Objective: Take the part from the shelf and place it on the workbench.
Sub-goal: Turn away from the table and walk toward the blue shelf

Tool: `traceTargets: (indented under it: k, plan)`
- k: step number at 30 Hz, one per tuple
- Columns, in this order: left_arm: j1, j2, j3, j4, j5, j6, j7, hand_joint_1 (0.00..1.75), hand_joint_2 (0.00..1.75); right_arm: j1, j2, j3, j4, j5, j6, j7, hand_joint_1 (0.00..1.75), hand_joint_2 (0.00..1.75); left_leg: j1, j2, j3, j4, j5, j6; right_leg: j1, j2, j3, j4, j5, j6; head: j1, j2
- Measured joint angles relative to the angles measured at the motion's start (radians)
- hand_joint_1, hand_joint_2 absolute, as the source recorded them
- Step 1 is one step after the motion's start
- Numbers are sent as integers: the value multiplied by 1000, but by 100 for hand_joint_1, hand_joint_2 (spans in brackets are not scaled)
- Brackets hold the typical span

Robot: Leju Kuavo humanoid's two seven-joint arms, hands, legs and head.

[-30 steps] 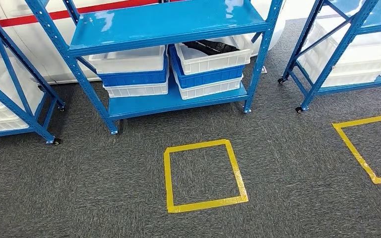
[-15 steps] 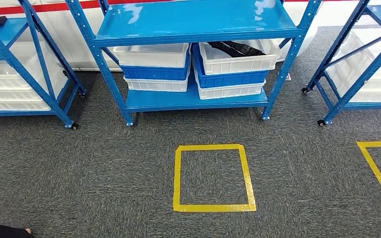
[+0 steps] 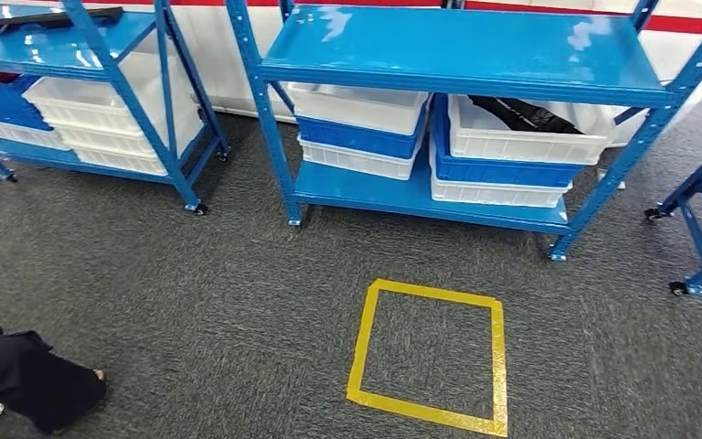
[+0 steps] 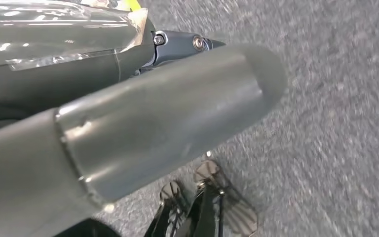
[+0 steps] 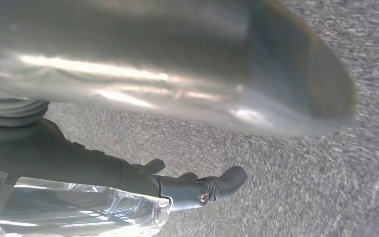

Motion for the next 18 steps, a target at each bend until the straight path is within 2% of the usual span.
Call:
traceTargets:
  k: [2, 4, 6, 7, 8, 10, 11, 12, 13, 14, 16, 17, 18]
  plan:
    - [-4, 4, 0, 0, -3, -12, -2, 0, 0, 0, 4, 0, 0, 0, -1, -4, 0, 0, -12, 9, 38, -76, 19, 17, 0, -3, 7, -6, -4, 3, 3, 0]
    - [-5, 8, 0, 0, -6, -27, -8, 0, 0, 0, 6, -1, 0, 0, -1, -9, 0, 0, -18, 11, 45, -90, 13, 20, -1, -9, 11, -16, -6, 8, 2, 0]
    - [-4, 11, 0, -1, -8, -40, -15, 0, 0, 1, 9, -2, -1, -3, 4, -16, 0, 0, -14, 6, 65, -121, 21, 26, 3, -14, 19, -21, -10, 11, 1, 0]
    - [-3, 12, 0, -1, -8, -46, -19, 0, 0, 1, 10, -4, -1, -7, 9, -22, 0, 0, -10, 4, 77, -137, 26, 28, 6, -12, 15, -2, -21, 10, 1, 0]
    - [-3, 12, 0, -1, -9, -53, -22, 0, 0, 1, 9, -7, -1, -11, 15, -27, 0, 0, -7, 2, 86, -149, 30, 29, 8, -8, -2, 39, -42, 6, 3, 0]
    - [-4, 11, 0, 0, -9, -62, -27, 0, 0, 1, 6, -17, -1, -24, 27, -37, 0, 0, -8, -2, 92, -152, 28, 29, 8, 2, -69, 168, -98, -1, 8, 0]
    - [-4, 11, 0, 0, -9, -64, -28, 0, 0, 3, 4, -22, -1, -30, 31, -40, 0, 0, -8, -5, 94, -150, 27, 28, 7, 5, -106, 232, -120, -1, 10, 0]
    - [-4, 11, 0, 0, -9, -65, -29, 0, 0, 5, 3, -27, -1, -37, 34, -44, 0, 0, -8, -9, 95, -148, 23, 27, 6, 7, -135, 275, -130, 4, 11, 0]
    - [-3, 10, 0, 0, -9, -65, -29, 0, 0, 7, 2, -31, -1, -42, 36, -47, 0, 0, -8, -11, 97, -145, 19, 26, 5, 8, -148, 285, -123, 12, 12, 0]
    - [-2, 10, 0, 0, -10, -67, -31, 0, 0, 8, 1, -36, -1, -47, 38, -52, 0, 0, -7, -11, 100, -139, 12, 22, 2, 5, -138, 243, -93, 28, 13, 0]
    - [1, 11, 0, 0, -12, -70, -33, 0, 0, 6, 1, -48, -1, -58, 40, -63, 0, 0, -9, -6, 110, -126, -6, 10, -5, -24, -84, 97, -13, 55, 17, 0]
    - [3, 12, 0, 0, -14, -71, -35, 0, 0, 2, 2, -54, -1, -63, 40, -69, 0, 0, -11, -3, 115, -119, -18, 3, -8, -39, -57, 33, 19, 60, 20, 0]
    - [4, 14, 0, 0, -15, -72, -36, 0, 0, -1, 3, -59, -1, -67, 41, -73, 0, 0, -14, 2, 119, -115, -27, -1, -9, -47, -47, 8, 32, 53, 20, 0]
